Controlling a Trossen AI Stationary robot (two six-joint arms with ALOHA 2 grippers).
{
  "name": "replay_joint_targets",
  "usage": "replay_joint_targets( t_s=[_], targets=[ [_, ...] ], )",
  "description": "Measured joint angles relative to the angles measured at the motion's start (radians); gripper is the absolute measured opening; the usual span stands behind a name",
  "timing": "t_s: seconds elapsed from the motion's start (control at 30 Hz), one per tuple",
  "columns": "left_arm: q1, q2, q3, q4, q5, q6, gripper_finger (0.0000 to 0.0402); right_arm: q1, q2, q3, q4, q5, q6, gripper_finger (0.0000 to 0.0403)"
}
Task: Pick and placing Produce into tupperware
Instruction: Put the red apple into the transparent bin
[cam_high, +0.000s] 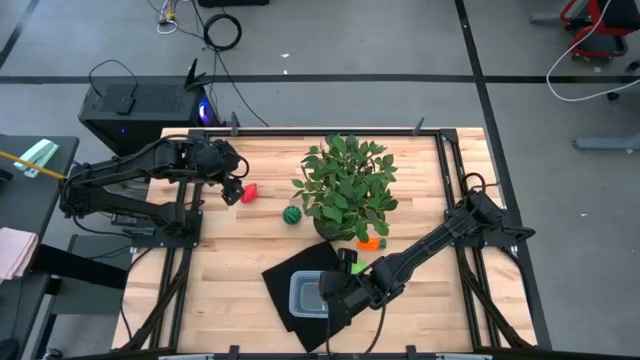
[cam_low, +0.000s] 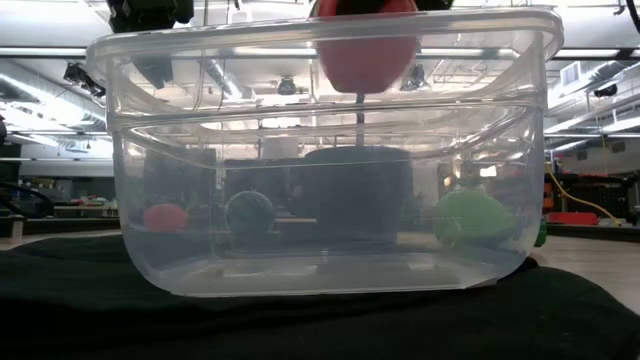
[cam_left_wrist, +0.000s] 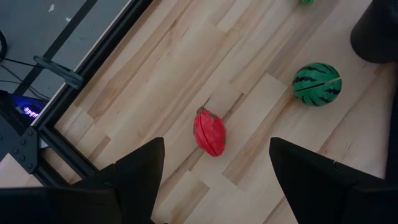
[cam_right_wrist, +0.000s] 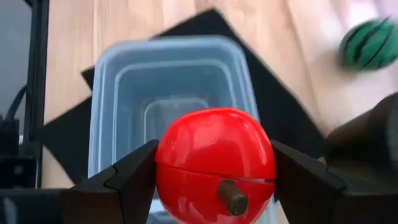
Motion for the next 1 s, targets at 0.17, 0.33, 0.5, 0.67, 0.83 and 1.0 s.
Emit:
replay_joint_targets(
  t_s=[0.17,0.33,0.5,0.67,0.83,1.0],
  targets=[
    [0.0,0.0,0.0,0.0,0.0,0.0,0.0298,-0.001,0.0,-0.034,0.012,-0.027,0.054,0.0279],
    [0.0,0.0,0.0,0.0,0.0,0.009,0.0298,-0.002,0.0,-0.054,0.054,-0.043,0.097,0.0279],
    [0.0,0.0,0.0,0.004,0.0,0.009,0.0298,-0.011,0.009,-0.056,0.077,-0.046,0.098,0.0279],
    [0.0,0.0,0.0,0.008,0.0,0.009,0.0298,-0.017,0.039,-0.057,0.118,-0.07,0.09,0.0279],
    [0.0,0.0,0.0,0.009,0.0,0.009,0.0298,-0.02,0.053,-0.057,0.118,-0.097,0.09,0.0279],
    [0.0,0.0,0.0,0.01,0.0,0.008,0.0298,-0.021,0.057,-0.057,0.117,-0.1,0.09,0.0279]
  ],
)
